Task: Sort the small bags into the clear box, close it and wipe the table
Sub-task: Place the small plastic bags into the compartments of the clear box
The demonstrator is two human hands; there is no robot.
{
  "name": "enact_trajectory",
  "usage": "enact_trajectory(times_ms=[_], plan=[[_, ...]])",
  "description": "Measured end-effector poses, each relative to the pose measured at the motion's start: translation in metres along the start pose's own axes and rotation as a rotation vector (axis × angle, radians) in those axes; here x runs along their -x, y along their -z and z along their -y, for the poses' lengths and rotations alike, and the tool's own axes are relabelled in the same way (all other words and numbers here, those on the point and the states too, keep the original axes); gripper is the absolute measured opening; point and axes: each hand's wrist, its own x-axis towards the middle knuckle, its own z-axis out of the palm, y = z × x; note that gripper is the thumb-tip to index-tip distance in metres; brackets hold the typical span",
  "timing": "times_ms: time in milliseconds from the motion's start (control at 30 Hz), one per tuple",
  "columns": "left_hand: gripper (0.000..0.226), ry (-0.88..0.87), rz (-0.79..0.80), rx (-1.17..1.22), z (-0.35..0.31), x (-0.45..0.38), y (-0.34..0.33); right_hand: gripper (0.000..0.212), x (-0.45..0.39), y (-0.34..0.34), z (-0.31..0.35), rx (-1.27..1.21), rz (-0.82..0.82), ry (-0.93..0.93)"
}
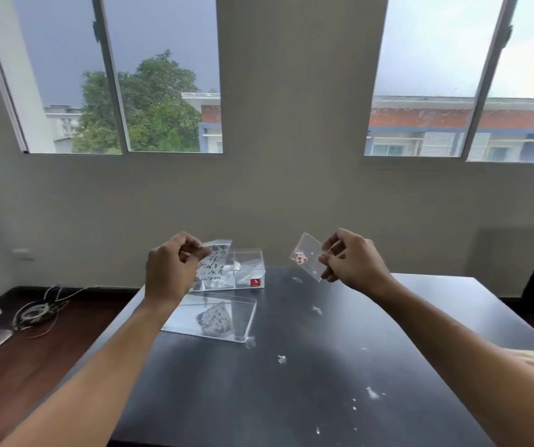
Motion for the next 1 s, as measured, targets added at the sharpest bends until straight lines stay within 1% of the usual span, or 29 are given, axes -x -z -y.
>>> enact_trajectory(times_ms=[100, 233, 267, 333, 433, 533, 600, 633, 700, 733, 767, 833, 867, 933, 1000], plan=[[0.009, 0.029, -0.016, -0.008, 0.010, -0.021, -0.004, 0.008, -0.009, -0.020, -0.002, -0.032, 0.001, 0.010], [0.009, 0.091, -0.005, -0.033, 0.020, -0.042, -0.021, 0.028, -0.019, -0.043, 0.002, -0.079, 0.026, 0.060], [0.008, 0.114, 0.014, -0.040, 0.022, -0.046, -0.027, 0.030, -0.021, -0.048, 0.003, -0.085, 0.039, 0.073], [0.011, 0.166, 0.077, -0.059, 0.029, -0.053, -0.037, 0.026, -0.027, -0.058, 0.004, -0.078, 0.061, 0.095], [0.022, 0.216, 0.167, -0.110, 0.042, -0.055, -0.053, 0.017, -0.036, -0.074, 0.002, -0.055, 0.054, 0.125], [0.026, 0.168, 0.147, -0.203, 0.053, -0.047, -0.065, 0.011, -0.047, -0.091, 0.000, -0.062, 0.058, 0.124], [0.029, 0.057, 0.127, -0.280, 0.055, -0.042, -0.069, 0.004, -0.056, -0.099, -0.001, -0.074, 0.071, 0.111], [0.027, -0.008, 0.139, -0.283, 0.053, -0.040, -0.068, 0.003, -0.059, -0.103, -0.002, -0.092, 0.081, 0.101], [0.017, -0.144, 0.229, -0.229, 0.046, -0.036, -0.060, 0.008, -0.066, -0.112, -0.002, -0.124, 0.101, 0.087], [0.014, -0.202, 0.310, -0.225, 0.043, -0.034, -0.057, 0.012, -0.068, -0.116, -0.002, -0.126, 0.109, 0.088], [0.019, -0.241, 0.405, -0.258, 0.039, -0.031, -0.053, 0.015, -0.071, -0.120, -0.003, -0.120, 0.115, 0.092], [0.029, -0.239, 0.570, -0.360, 0.034, -0.029, -0.051, 0.023, -0.076, -0.126, -0.003, -0.080, 0.126, 0.104], [0.034, -0.219, 0.620, -0.396, 0.035, -0.028, -0.051, 0.026, -0.078, -0.128, -0.003, -0.041, 0.137, 0.115], [0.044, -0.191, 0.674, -0.446, 0.037, -0.028, -0.051, 0.032, -0.080, -0.132, -0.005, 0.052, 0.185, 0.157], [0.055, -0.157, 0.721, -0.468, 0.041, -0.027, -0.049, 0.033, -0.080, -0.135, -0.005, 0.157, 0.235, 0.228]])
